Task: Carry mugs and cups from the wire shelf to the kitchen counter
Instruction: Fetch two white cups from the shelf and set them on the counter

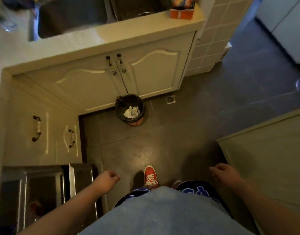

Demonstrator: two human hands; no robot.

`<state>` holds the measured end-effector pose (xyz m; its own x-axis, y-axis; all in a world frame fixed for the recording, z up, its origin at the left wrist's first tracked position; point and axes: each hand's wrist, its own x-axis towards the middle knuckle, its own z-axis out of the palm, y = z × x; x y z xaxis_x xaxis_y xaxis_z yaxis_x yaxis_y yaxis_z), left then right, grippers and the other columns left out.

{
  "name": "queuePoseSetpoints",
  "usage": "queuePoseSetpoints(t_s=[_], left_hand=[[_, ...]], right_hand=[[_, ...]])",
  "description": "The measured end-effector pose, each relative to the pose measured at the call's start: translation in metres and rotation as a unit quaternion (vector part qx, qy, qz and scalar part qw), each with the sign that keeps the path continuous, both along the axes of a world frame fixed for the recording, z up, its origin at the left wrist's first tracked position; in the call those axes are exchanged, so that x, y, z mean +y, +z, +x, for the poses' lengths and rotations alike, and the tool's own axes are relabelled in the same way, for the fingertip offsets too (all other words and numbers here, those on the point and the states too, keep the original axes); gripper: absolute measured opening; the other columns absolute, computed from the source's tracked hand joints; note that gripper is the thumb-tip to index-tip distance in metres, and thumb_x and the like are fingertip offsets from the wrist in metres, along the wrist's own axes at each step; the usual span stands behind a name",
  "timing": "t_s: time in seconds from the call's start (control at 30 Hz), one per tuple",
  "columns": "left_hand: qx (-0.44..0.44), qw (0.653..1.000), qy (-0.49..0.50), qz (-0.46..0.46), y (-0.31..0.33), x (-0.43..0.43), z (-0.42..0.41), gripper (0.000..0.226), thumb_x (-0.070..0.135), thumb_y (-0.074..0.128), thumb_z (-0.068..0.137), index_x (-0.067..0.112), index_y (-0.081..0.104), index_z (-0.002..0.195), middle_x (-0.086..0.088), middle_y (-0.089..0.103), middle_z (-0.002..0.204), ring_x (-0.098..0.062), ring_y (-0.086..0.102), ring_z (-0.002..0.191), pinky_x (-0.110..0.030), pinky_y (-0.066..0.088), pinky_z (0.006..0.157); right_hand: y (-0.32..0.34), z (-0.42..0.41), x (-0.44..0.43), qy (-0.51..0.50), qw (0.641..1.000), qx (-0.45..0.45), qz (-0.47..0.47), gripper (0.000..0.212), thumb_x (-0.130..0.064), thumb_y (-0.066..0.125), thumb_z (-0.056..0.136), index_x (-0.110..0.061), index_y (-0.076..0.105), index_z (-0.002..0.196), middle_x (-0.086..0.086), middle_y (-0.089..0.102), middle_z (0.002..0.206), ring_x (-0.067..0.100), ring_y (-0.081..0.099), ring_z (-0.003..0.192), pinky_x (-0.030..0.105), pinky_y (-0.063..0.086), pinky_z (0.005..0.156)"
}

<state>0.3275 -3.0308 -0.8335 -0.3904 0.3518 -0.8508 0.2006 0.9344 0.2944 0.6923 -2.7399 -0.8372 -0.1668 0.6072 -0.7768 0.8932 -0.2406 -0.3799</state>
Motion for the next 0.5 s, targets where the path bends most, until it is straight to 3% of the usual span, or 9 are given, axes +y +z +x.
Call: queuePoseSetpoints(t_s=[0.1,0.23,0.33,0.4,0.5], left_hand=[[-0.005,0.999,-0.048,0.016,0.011,0.071,-0.025,0.012,0.034,0.057,0.095,0.026,0.063,0.090,0.002,0.067,0.083,-0.011,0.065,0.076,-0.028,0.053,0.070],[-0.026,0.993,-0.105,0.038,0.016,0.191,-0.034,0.011,0.031,0.053,0.097,0.026,0.061,0.091,-0.004,0.066,0.090,-0.018,0.064,0.083,-0.034,0.052,0.076],[-0.037,0.988,-0.137,0.060,0.014,0.275,-0.030,0.011,0.024,0.053,0.097,0.022,0.061,0.090,-0.009,0.066,0.094,-0.019,0.062,0.082,-0.029,0.048,0.070],[-0.031,0.987,-0.149,0.055,0.010,0.324,-0.028,0.013,0.021,0.054,0.097,0.013,0.063,0.098,-0.014,0.067,0.096,-0.024,0.064,0.084,-0.031,0.049,0.073],[-0.013,0.988,-0.146,0.040,0.010,0.382,-0.032,0.015,0.026,0.056,0.095,0.014,0.065,0.098,-0.012,0.069,0.095,-0.026,0.067,0.089,-0.035,0.052,0.076]], right_hand=[[0.001,0.010,0.020,-0.057,0.998,-0.009,-0.001,0.024,-0.025,0.063,0.092,-0.003,0.068,0.084,0.018,0.069,0.079,0.026,0.064,0.068,0.032,0.050,0.061],[-0.011,0.028,0.053,-0.140,0.989,-0.032,-0.018,0.027,-0.017,0.064,0.092,0.008,0.066,0.085,0.027,0.066,0.078,0.030,0.059,0.067,0.038,0.047,0.066],[-0.021,0.035,0.089,-0.168,0.984,-0.040,-0.041,0.024,-0.020,0.064,0.092,0.002,0.068,0.084,0.018,0.065,0.072,0.025,0.059,0.063,0.033,0.045,0.060],[-0.028,0.034,0.118,-0.183,0.981,-0.043,-0.056,0.024,-0.021,0.064,0.092,0.002,0.068,0.084,0.018,0.065,0.071,0.026,0.059,0.063,0.035,0.046,0.061],[-0.035,0.026,0.167,-0.211,0.975,-0.034,-0.066,0.025,-0.021,0.063,0.093,0.003,0.066,0.086,0.019,0.065,0.071,0.027,0.059,0.064,0.038,0.047,0.063]])
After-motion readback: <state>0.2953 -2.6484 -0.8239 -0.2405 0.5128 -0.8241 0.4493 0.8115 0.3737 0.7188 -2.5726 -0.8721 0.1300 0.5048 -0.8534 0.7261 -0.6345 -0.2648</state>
